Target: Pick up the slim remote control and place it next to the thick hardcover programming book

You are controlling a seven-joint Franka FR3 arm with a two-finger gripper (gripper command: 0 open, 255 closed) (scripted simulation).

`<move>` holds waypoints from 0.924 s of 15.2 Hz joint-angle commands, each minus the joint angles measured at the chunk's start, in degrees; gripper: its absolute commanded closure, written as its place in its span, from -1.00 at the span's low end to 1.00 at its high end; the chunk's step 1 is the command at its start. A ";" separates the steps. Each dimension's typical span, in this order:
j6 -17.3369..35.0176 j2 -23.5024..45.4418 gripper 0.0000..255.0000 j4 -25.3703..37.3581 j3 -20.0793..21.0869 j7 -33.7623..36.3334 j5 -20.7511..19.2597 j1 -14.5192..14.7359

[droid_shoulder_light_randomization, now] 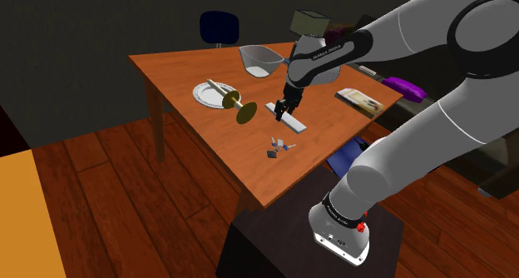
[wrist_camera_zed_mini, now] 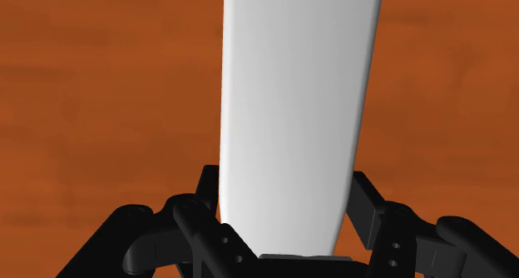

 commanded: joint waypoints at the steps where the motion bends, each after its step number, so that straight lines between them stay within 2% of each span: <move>1: 0.00 0.00 1.00 0.00 0.00 0.00 0.00 0.00; 5: 0.02 0.01 1.00 0.00 0.00 0.00 0.00 0.00; 14: -8.24 -5.14 1.00 3.16 0.80 0.61 -0.63 -0.27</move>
